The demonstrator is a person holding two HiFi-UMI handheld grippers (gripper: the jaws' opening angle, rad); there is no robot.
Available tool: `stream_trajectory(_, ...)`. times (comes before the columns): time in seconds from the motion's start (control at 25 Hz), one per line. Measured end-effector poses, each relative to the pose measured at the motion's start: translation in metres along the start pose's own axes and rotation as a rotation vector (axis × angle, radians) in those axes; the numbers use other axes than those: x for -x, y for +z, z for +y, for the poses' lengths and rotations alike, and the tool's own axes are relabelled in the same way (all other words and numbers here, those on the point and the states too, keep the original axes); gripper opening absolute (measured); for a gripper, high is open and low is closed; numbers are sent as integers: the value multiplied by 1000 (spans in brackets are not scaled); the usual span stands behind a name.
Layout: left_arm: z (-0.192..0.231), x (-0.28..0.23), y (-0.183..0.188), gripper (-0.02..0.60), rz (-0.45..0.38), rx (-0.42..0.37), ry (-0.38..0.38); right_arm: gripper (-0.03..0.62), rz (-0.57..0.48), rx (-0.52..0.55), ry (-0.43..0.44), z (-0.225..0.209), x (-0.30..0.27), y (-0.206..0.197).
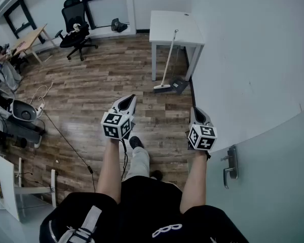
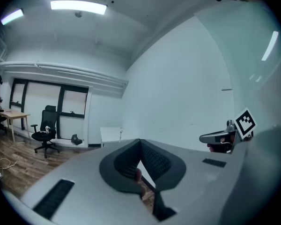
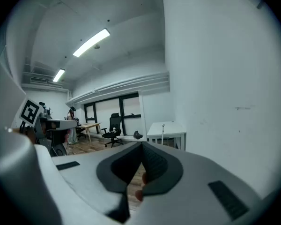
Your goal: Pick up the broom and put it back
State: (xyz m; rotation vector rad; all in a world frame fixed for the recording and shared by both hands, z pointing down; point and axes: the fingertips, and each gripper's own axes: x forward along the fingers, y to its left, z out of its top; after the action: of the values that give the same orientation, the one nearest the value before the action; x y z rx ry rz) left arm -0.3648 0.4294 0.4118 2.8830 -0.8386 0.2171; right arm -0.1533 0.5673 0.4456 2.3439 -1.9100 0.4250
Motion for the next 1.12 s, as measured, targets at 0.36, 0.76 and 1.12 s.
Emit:
stream_trajectory(0.36,23,-26,2,7,1,10,3,25,17,-6,-2,-5,-35,-1)
stream_trajectory(0.76,66,-97,11,7,12,23,-4,25,32,-26,-37,-32,-108,13)
stream_trajectory(1.12,129,-185,33,7,10,33,-33,25,54,-4,-63,-46,-210,50)
